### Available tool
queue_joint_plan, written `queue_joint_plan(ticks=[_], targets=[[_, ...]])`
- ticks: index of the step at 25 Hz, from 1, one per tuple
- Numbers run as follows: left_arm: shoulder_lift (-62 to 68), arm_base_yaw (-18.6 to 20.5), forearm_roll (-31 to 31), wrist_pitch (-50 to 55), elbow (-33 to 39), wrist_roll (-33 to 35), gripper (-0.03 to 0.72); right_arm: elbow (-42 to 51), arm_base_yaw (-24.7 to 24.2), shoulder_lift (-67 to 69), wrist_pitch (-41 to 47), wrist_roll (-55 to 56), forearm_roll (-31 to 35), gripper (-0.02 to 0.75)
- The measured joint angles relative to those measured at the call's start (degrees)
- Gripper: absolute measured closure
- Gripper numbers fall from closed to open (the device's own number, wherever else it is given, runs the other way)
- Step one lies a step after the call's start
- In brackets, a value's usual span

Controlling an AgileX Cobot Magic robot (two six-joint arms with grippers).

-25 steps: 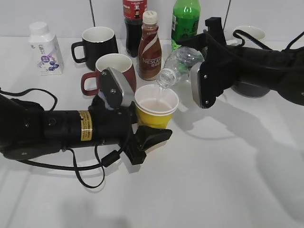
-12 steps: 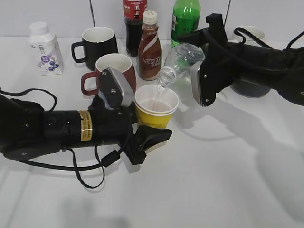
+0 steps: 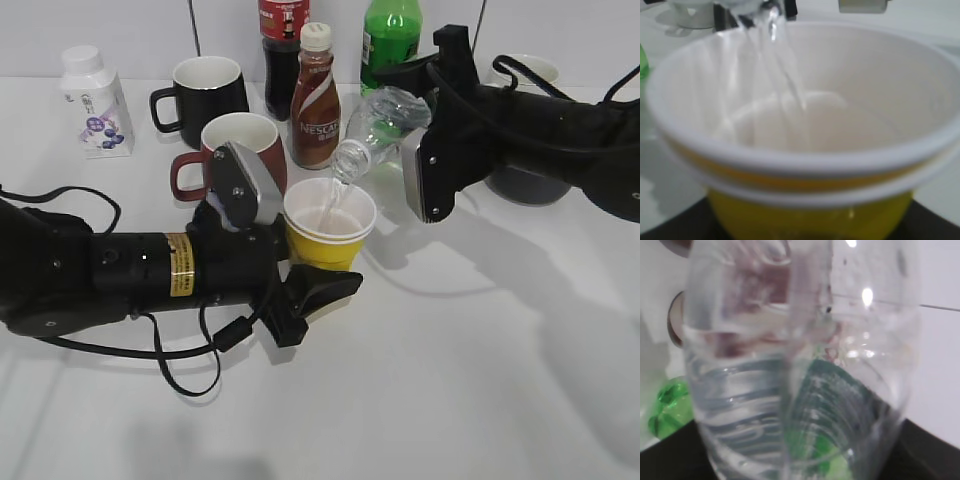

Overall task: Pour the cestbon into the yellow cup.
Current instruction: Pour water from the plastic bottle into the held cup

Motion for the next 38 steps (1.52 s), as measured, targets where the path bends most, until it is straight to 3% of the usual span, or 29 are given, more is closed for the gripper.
queue_joint_plan(ticks=[38], targets=[[0.00,0.00,0.00,-0.22,0.00,0.00,0.247,0.00,0.00,-0.05,-2.90,-7.09,3.01,0.276]])
